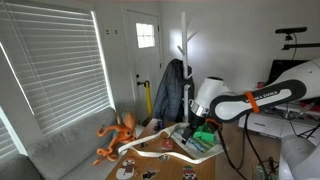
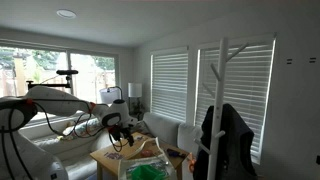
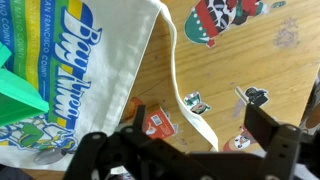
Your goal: Put the silver spoon in the green lunchbox
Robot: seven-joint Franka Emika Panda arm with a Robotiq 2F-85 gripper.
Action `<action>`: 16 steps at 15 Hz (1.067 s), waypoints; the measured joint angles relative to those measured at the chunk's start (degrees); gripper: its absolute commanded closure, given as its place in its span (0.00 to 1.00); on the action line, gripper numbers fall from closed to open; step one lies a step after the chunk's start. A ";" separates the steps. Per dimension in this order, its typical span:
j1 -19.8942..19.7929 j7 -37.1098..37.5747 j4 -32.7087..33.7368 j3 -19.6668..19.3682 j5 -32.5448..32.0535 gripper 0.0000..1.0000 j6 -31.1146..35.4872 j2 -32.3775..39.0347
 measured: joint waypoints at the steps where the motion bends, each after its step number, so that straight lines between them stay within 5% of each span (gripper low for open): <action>1: 0.00 0.00 0.00 0.00 0.00 0.00 0.00 0.00; 16: -1.42 1.23 1.09 -0.26 -0.10 0.00 3.97 1.17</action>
